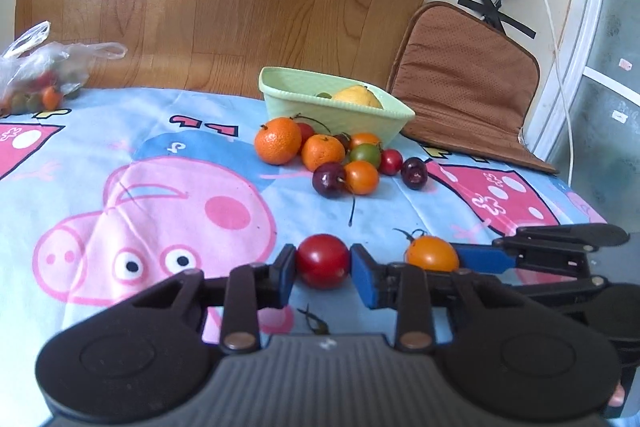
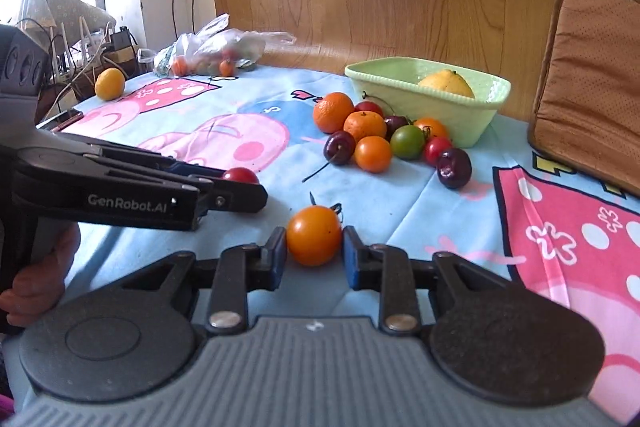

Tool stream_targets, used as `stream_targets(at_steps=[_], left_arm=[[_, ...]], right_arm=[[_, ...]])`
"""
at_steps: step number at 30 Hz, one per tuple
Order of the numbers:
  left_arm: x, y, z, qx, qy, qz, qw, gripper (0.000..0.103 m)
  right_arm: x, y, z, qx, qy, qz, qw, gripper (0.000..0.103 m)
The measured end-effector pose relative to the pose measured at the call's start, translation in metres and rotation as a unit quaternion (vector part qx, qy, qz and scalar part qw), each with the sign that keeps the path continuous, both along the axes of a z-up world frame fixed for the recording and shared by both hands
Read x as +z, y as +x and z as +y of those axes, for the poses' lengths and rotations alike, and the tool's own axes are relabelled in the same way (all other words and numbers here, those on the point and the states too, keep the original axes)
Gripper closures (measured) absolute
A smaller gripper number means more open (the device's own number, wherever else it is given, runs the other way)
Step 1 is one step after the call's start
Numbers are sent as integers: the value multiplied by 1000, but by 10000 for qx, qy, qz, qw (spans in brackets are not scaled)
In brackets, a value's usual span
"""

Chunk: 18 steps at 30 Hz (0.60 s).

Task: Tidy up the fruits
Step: 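Carry both tomatoes over the bowl and open both grippers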

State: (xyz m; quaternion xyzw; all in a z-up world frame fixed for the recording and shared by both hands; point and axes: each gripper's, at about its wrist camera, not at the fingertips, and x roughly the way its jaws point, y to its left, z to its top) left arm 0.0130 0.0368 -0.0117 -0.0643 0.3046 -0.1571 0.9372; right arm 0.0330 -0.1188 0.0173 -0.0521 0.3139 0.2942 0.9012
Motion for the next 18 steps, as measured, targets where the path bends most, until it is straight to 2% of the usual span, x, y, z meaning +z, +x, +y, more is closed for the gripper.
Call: stream_targets(at_steps=[4, 10, 12, 15, 18], left_arm=[[17, 15, -1, -115, -223, -39, 9997, 73], [61, 84, -28, -232, 131, -446, 9987, 73], [69, 115, -35, -181, 95, -424, 9989, 73], [68, 161, -42, -66, -9, -273, 9996, 73], [54, 200, -44, 97, -16, -45, 9999, 73]], right_arm=[[7, 1, -6, -88, 259, -96, 9996, 71], [33, 50, -23, -412, 565, -473, 9964, 71], [41, 72, -29, -605, 642, -640, 9940, 71], [43, 114, -39, -906, 773, -553, 9913, 71], [32, 148, -43, -1086, 744, -411, 9904, 71]])
